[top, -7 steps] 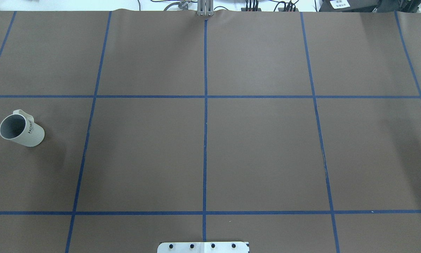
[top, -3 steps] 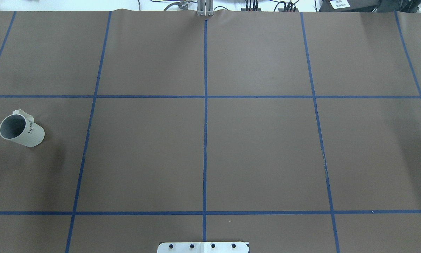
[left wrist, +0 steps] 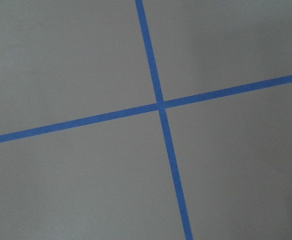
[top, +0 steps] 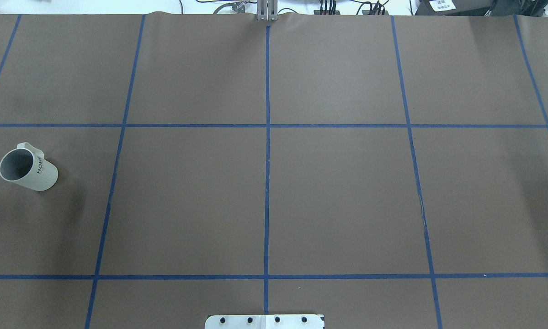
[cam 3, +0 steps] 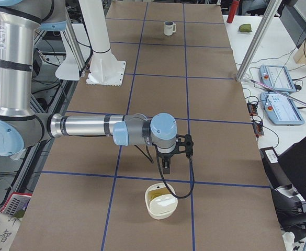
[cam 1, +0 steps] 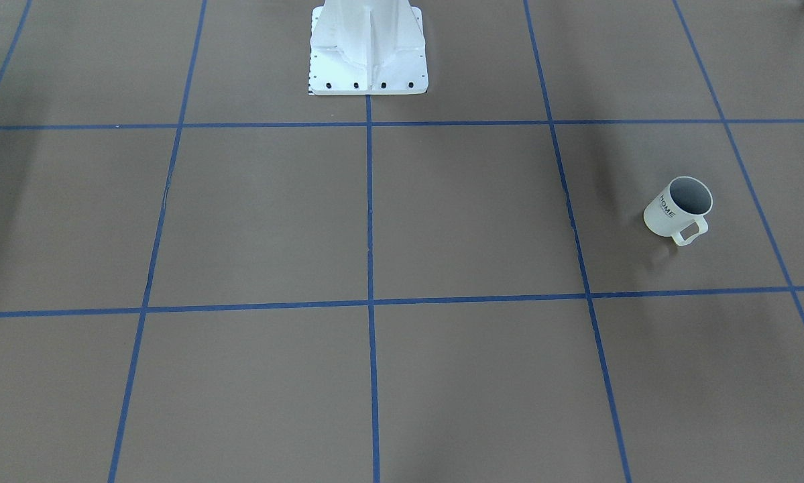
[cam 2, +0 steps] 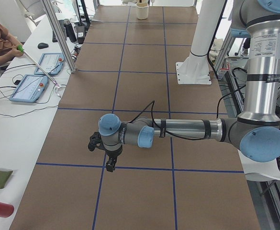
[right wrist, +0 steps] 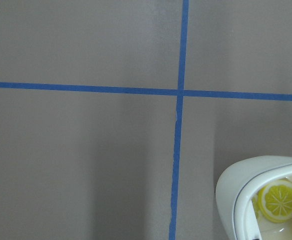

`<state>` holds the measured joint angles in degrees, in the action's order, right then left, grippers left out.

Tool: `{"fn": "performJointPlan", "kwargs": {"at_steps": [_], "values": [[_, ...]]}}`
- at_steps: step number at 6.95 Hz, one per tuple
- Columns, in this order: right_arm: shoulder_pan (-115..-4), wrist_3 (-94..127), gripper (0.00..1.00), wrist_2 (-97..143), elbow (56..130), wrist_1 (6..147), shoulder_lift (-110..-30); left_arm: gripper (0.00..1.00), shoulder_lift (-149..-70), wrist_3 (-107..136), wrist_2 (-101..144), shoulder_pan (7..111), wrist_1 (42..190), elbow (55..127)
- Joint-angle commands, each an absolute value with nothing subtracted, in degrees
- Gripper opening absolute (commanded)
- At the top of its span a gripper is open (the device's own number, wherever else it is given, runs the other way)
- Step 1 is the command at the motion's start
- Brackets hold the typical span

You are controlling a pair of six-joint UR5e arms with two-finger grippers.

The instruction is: Left arm hands cup to right arm to dump lemon

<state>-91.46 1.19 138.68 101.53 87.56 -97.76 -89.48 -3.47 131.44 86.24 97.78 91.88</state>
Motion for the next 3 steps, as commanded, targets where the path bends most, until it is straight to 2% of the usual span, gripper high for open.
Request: {"fn": "performJointPlan", "kwargs": {"at_steps": [1,3], "values": [[-91.5,1.3,1.00,138.2,101.5,87.9,-97.6,1.00,-88.8,-3.4,131.1,86.9,92.8,96.9],[-91.1,0.4,1.00,138.0,102.7,92.3,-97.3,1.00,-88.7,-3.5,131.1,86.9,92.9,96.3]]}}
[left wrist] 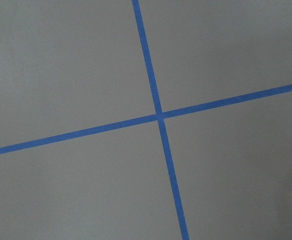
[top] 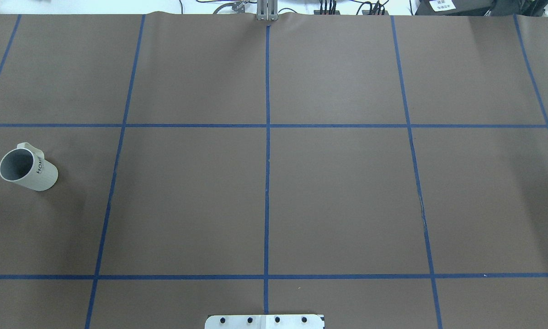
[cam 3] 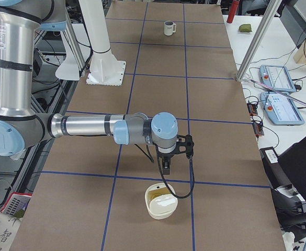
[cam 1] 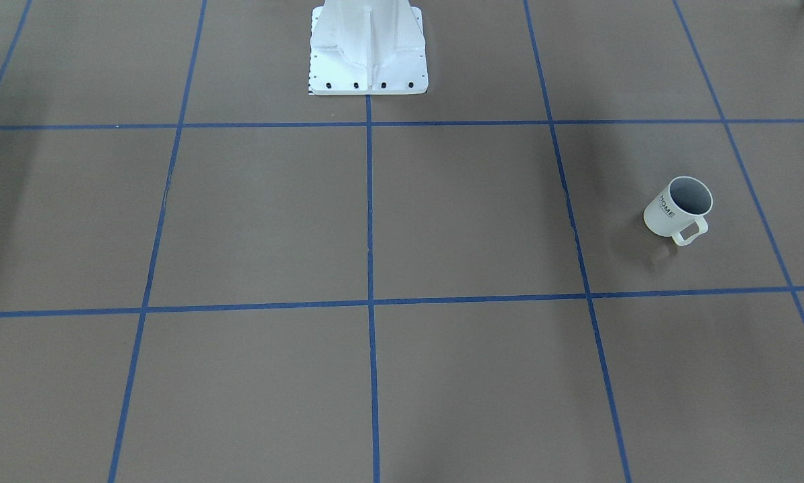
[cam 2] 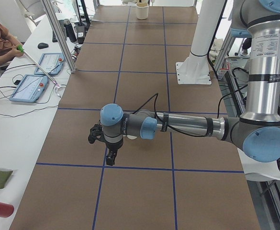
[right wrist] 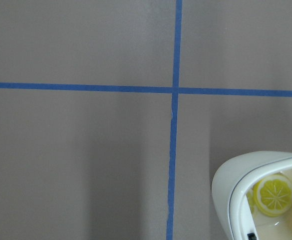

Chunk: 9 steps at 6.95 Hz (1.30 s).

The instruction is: Left arm hands cup to right arm to dump lemon

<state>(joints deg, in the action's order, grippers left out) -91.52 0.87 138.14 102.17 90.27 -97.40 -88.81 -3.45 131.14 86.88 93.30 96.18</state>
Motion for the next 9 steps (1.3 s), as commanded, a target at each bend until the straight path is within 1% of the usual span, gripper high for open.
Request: {"fn": "performJointPlan", "kwargs": {"at_steps": [1,3,9], "values": [[-91.4,-0.1,1.00,137.2,102.7,92.3,-97.3,1.00,-88.1,-3.4,131.2,86.9,93.0,96.6],[-91.6,-4.8,1.00,134.3,102.1,92.3,-97.5,1.00,-88.0,-3.5,131.1,86.9,93.1,96.9],[-91.6,-4.1,1.00,135.2,101.7,91.7,-97.8,1.00,-88.4,-3.5,131.3,86.8,92.7,96.8]]}}
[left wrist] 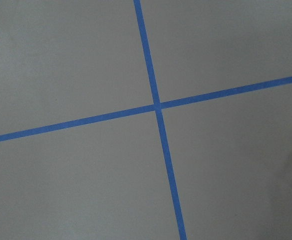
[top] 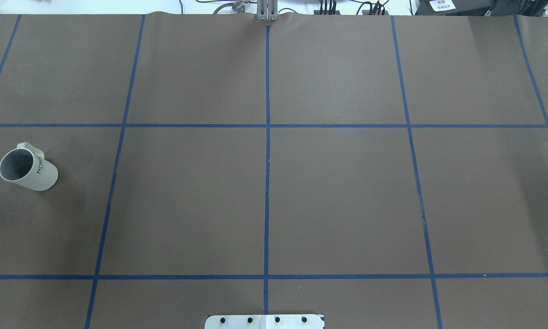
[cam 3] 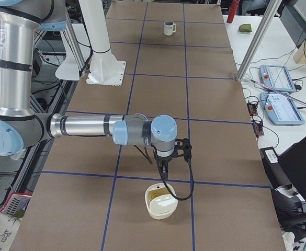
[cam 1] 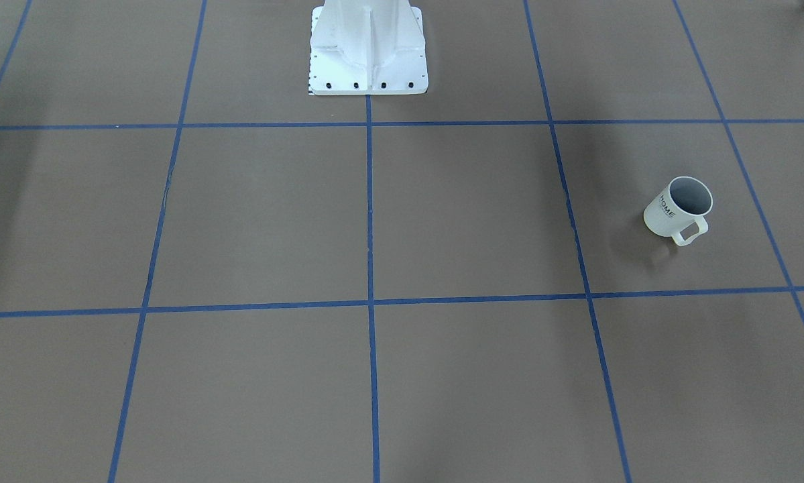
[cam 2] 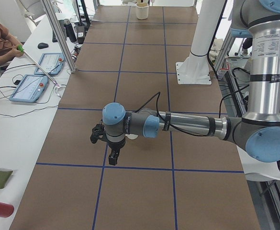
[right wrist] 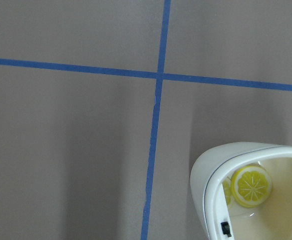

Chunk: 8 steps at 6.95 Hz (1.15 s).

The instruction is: Left arm hands cup to right arm to dump lemon

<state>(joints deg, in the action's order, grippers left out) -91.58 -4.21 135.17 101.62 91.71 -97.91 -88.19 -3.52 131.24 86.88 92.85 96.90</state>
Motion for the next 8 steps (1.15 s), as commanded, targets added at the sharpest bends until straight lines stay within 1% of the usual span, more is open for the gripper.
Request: {"fn": "performJointPlan", "kwargs": {"at_steps": [1,8], "values": [[-91.6,-4.1,1.00,135.9,101.5,91.7,-97.9,1.00,-88.5,-3.4,131.5,86.8,92.6,96.9],[-91.5,-4.0,1.00,137.1,101.7,91.5,-97.3,1.00,-88.7,-3.4,131.6,86.8,92.5,96.4]]}}
